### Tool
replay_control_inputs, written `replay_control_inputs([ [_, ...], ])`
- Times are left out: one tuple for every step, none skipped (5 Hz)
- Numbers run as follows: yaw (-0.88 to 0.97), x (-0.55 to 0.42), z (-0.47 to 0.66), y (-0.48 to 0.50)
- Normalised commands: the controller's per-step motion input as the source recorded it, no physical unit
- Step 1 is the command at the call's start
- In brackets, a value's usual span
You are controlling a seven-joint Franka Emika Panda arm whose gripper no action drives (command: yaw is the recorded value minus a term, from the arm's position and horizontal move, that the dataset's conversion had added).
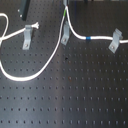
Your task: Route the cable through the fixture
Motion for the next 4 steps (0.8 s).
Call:
replay_control_inputs([
  [0.18,-0.092,0.07,0.077],
  [0.03,-0.031,0.45,0.053],
  [0.01,0.133,0.67,0.085],
  [0.04,0.148,0.60,0.084],
])
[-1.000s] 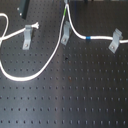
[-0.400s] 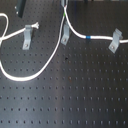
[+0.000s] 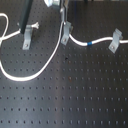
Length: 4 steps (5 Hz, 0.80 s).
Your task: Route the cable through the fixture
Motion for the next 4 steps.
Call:
replay_control_inputs([
  [0.00,0.016,0.00,0.011],
  [0.00,-0.091,0.09,-0.050],
  [0.06,-0.430,0.08,0.286],
  [0.00,-0.080,0.22,0.002],
])
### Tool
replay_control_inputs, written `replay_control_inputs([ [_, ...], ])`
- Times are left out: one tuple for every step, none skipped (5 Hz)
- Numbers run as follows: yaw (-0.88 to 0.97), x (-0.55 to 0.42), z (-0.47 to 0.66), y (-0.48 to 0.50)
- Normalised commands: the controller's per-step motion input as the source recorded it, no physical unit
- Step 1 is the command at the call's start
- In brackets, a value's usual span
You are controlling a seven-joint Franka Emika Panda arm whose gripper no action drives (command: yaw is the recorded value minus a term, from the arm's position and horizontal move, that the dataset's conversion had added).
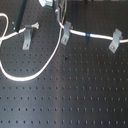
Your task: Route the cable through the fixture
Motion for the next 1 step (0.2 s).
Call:
replay_control_inputs([
  [0.00,0.001,0.05,0.001],
])
